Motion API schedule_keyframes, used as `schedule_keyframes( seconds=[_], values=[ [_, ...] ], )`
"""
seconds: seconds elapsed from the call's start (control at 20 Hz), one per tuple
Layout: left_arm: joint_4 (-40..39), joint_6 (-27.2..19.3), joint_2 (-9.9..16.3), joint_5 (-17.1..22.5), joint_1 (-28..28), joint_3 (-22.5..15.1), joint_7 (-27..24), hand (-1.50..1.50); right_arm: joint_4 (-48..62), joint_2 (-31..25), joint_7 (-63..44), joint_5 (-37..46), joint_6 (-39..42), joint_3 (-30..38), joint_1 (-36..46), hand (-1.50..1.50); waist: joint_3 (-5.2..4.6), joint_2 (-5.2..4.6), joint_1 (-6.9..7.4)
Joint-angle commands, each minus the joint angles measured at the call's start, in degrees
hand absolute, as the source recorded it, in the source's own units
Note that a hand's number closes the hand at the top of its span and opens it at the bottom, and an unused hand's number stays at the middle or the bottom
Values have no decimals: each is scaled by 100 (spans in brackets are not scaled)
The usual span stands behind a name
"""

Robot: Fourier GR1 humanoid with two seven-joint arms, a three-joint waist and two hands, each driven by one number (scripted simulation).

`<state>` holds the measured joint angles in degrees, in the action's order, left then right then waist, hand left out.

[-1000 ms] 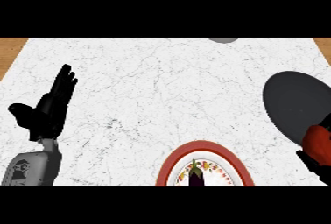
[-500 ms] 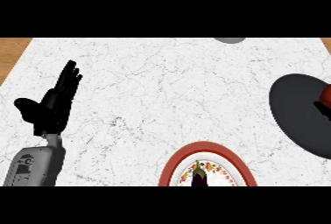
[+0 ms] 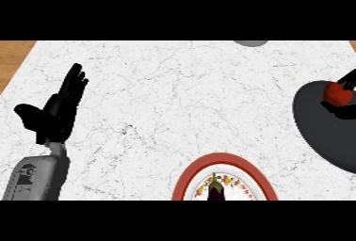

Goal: Pick the bell pepper from the plate and place it in the pan

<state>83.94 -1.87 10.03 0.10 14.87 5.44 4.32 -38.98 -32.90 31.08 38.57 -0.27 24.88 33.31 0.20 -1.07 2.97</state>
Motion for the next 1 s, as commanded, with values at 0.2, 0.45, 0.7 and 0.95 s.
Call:
schedule_keyframes(
  seconds=[0.2, 0.45, 0.7, 0.95],
  values=[
    [-45, 7, -67, -14, -38, -44, -59, 0, 1771, -95, 241, -50, 1393, -145, 678, -150, 2, -3, 11],
    [66, -27, -155, 4, 32, -103, 100, 0, 2364, -398, 973, -154, 1143, 130, 847, -150, 9, -3, -4],
    [-146, -195, -150, -163, -5, -50, -19, 0, 2442, -432, 1443, -906, 1462, 798, 840, -150, 3, 32, -134],
    [133, -110, -17, 17, 23, 104, 210, 0, 2730, -1170, 1777, -1328, 2820, 1107, 335, -150, -4, 75, -219]
  ],
)
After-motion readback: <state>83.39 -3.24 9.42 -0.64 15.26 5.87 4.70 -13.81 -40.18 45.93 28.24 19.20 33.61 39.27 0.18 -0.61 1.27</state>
